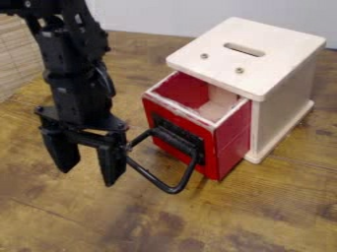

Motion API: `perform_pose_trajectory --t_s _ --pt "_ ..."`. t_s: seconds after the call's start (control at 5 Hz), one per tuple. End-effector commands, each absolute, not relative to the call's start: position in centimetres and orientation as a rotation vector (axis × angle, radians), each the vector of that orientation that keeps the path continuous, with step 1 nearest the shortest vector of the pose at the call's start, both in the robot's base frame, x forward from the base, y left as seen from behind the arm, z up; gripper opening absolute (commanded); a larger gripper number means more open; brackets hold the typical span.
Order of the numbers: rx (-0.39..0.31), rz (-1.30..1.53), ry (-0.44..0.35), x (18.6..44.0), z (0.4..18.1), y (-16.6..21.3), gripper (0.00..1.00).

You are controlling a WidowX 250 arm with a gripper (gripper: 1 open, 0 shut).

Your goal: Close the drawer

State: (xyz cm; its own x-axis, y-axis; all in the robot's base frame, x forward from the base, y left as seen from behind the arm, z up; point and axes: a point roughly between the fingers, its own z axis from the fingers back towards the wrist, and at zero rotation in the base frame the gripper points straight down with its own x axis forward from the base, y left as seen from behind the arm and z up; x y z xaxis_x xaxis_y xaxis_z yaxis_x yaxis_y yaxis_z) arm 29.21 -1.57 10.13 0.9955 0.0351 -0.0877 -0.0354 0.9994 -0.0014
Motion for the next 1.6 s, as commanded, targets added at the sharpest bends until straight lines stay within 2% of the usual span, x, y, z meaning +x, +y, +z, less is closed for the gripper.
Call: perform_pose_trajectory --t_s 0.0,0.2,0.6,1.2,1.4 --pt "-0.006 0.012 0.065 30.5 9.7 -2.9 1.0" --pt "0.009 -0.005 0.067 31.9 7.7 -3.7 1.0" --pt "0.017 0.055 0.052 35.5 7.3 -3.8 1.0" --pt "0.007 0.027 0.039 38.8 6.9 -2.4 1.0" --pt "0.001 0.049 0.032 38.9 6.6 -2.1 1.0"
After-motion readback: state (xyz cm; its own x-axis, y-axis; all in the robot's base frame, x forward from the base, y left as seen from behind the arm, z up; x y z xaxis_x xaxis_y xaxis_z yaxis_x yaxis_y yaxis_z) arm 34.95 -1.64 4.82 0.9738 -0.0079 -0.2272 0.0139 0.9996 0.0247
